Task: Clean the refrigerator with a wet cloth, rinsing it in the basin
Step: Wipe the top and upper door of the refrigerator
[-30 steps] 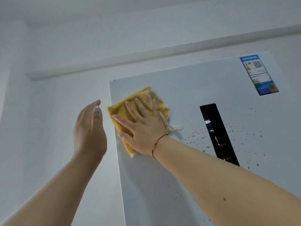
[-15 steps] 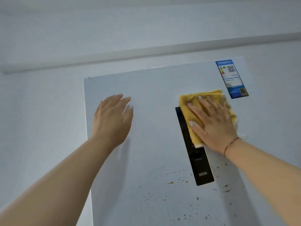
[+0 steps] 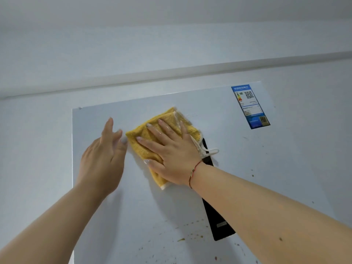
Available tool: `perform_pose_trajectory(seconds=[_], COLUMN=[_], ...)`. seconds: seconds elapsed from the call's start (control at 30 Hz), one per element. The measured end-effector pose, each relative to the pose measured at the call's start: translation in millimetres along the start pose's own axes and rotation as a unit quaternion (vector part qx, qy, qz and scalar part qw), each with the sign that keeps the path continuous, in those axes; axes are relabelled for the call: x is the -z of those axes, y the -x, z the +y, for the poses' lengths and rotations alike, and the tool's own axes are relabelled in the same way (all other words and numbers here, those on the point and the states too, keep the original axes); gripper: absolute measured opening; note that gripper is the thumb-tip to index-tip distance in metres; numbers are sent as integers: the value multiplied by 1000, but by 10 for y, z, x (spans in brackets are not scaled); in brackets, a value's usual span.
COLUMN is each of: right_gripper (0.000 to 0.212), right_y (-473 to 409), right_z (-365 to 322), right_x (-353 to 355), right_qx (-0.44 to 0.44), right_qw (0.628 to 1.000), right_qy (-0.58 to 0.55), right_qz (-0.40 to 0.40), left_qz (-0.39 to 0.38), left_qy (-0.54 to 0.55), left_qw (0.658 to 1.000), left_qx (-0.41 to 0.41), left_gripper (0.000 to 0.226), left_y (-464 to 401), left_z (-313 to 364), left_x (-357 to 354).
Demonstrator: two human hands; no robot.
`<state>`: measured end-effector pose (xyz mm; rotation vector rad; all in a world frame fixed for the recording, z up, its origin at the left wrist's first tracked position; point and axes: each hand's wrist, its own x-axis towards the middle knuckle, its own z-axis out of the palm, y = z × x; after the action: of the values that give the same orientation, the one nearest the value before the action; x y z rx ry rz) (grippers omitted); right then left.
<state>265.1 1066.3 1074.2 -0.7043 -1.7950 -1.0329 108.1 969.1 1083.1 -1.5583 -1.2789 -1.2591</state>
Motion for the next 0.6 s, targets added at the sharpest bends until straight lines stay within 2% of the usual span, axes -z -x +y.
perform_pose_trajectory(seconds=[0.07, 0.13, 0.27, 0.37, 0.5, 0.6], right_gripper=[59, 58, 66, 64, 60, 58], right_y=[20, 14, -2, 77, 305, 514], right_z=[192, 448, 1039, 1356, 1476, 1307], right_x=[-2, 20, 73, 100, 53, -7], right_qx=[44, 41, -92, -171, -279, -342], right_qw=[999, 999, 996, 985, 958, 936], right_qy=[-4, -1, 5, -2, -56, -61], right_qz=[14, 22, 3, 0, 31, 50], left_qz=[8, 20, 32, 38, 41, 28], left_qy=[9, 9, 5, 0, -10, -7], left_qw=[1000, 1000, 999, 999, 999, 1000], left_qx=[2, 0, -10, -4, -2, 3], left_gripper=[60, 59, 59, 59, 64, 74], left_y=[12, 26, 37, 30, 35, 38], left_z=[8, 5, -7, 3, 31, 31], left_x=[-27, -42, -86, -111, -115, -117])
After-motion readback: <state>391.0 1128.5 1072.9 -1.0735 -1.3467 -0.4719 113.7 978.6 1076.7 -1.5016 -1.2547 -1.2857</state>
